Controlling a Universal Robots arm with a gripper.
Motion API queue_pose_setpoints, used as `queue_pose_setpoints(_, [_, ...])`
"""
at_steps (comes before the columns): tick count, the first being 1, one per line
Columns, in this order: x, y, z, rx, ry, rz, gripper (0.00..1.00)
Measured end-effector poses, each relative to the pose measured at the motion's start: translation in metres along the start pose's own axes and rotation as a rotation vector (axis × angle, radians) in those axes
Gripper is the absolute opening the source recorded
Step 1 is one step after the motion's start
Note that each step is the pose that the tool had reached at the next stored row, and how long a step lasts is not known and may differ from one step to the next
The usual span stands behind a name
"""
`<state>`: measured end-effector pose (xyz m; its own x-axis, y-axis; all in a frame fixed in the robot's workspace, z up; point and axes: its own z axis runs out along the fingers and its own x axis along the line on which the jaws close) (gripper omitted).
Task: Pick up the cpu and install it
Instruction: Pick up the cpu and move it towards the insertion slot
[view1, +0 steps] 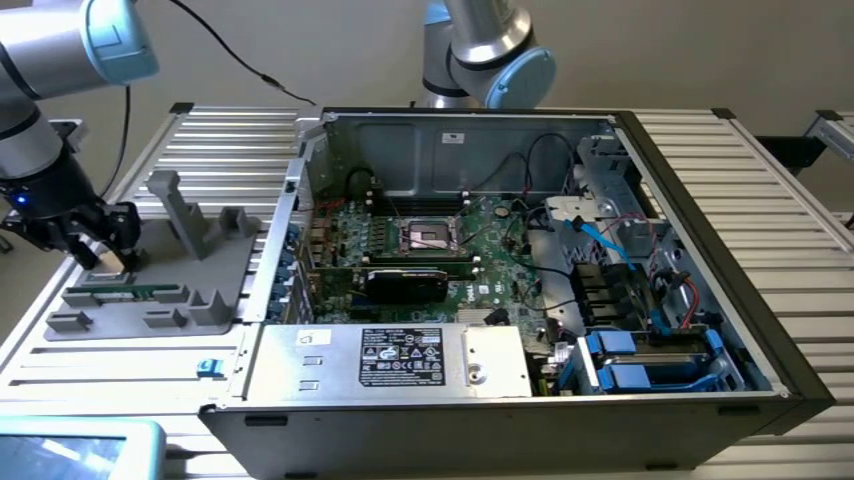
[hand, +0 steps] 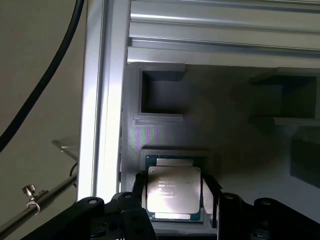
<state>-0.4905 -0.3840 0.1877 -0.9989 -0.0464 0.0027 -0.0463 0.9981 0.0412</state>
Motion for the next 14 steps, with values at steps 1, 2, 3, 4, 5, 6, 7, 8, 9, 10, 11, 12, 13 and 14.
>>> queue_pose_setpoints(1, [0.0000, 0.0000, 0.0000, 0.0000, 0.0000, 0.000, 0.53])
queue_pose_setpoints(2, [0.0000, 0.0000, 0.0000, 0.0000, -0.0001, 0.000, 0.53])
queue_pose_setpoints(3, [0.0000, 0.0000, 0.0000, -0.0001, -0.0001, 0.000, 0.53])
queue_pose_setpoints(4, [0.0000, 0.0000, 0.0001, 0.0000, -0.0001, 0.000, 0.53])
queue_pose_setpoints(5, [0.0000, 0.0000, 0.0001, -0.0001, -0.0001, 0.000, 0.53])
queue_pose_setpoints(6, [0.0000, 0.0000, 0.0001, -0.0001, -0.0002, 0.000, 0.53])
queue_pose_setpoints(7, [0.0000, 0.0000, 0.0001, -0.0001, -0.0002, 0.000, 0.53])
queue_pose_setpoints(8, [-0.0001, 0.0000, 0.0001, -0.0001, -0.0003, 0.000, 0.53])
queue_pose_setpoints(9, [0.0000, 0.0000, 0.0001, -0.0002, -0.0003, 0.000, 0.53])
queue_pose_setpoints(10, [-0.0001, 0.0000, 0.0002, -0.0002, -0.0003, 0.000, 0.53])
queue_pose_setpoints(11, [-0.0001, 0.0000, 0.0001, -0.0002, -0.0003, 0.000, 0.53])
queue_pose_setpoints(12, [0.0000, 0.0000, 0.0001, -0.0001, -0.0003, 0.000, 0.53])
queue_pose_setpoints(13, [0.0000, 0.0000, 0.0001, -0.0002, -0.0003, 0.000, 0.53])
queue_pose_setpoints(14, [0.0000, 0.0000, 0.0001, -0.0002, -0.0003, 0.000, 0.53])
